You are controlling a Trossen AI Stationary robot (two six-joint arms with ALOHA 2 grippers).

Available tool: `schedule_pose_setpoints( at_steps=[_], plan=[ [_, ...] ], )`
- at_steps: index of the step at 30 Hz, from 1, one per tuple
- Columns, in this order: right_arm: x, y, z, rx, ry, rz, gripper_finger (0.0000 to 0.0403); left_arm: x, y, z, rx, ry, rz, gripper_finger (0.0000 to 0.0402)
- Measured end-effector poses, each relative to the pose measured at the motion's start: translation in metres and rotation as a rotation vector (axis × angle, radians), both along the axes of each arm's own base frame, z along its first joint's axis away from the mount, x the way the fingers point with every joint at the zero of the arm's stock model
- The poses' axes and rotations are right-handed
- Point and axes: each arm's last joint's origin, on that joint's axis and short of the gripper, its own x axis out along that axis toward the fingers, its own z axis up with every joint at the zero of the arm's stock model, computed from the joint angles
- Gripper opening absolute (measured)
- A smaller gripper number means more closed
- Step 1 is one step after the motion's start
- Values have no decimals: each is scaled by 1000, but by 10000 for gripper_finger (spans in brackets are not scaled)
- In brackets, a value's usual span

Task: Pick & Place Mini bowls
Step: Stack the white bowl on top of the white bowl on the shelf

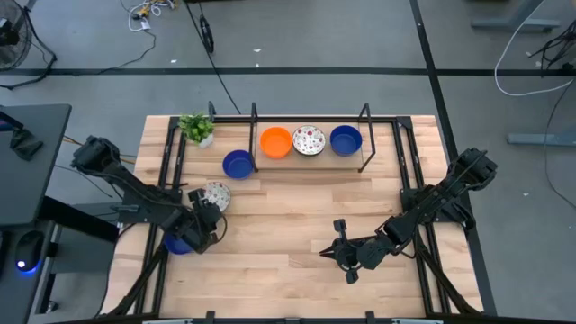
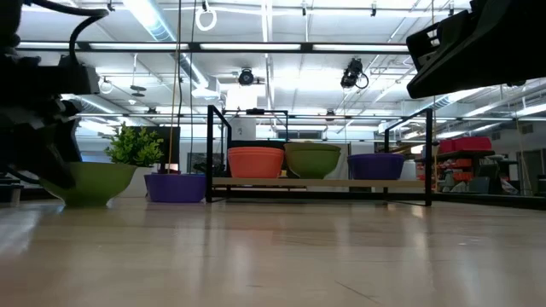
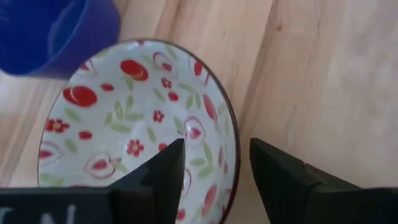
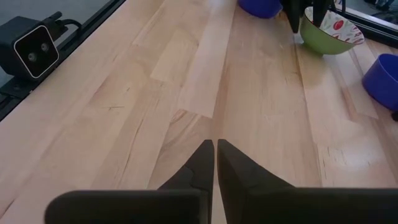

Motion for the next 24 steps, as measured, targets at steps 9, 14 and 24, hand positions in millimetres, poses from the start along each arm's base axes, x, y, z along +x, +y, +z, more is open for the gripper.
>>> schedule_pose_setpoints(
  at_steps=[9,14,24],
  plan=[
    [0,0,0,0,0,0,23,10,-2,1,59,-104,-64,121],
    [0,0,0,0,0,0,23,11,-2,1,60,-109,-71,94],
    [0,0,0,-1,0,0,22,24,-11,7,12,-219,-134,12]
  ],
)
